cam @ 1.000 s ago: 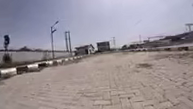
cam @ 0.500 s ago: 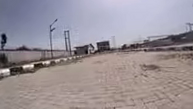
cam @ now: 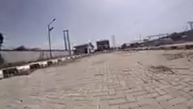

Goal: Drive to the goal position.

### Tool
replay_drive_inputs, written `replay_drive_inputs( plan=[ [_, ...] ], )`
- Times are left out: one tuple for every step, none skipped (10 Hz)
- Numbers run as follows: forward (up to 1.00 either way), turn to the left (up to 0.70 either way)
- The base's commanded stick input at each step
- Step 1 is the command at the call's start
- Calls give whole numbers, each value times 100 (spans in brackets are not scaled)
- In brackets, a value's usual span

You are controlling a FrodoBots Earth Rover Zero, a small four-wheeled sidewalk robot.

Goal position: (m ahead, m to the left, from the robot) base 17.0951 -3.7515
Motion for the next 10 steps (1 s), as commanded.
replay_drive_inputs(
  plan=[
    [100, 0],
    [100, 0],
    [100, 0],
    [100, 0],
    [100, 0],
    [100, 0],
    [100, 0],
    [100, 0],
    [100, 0],
    [100, 0]
  ],
)
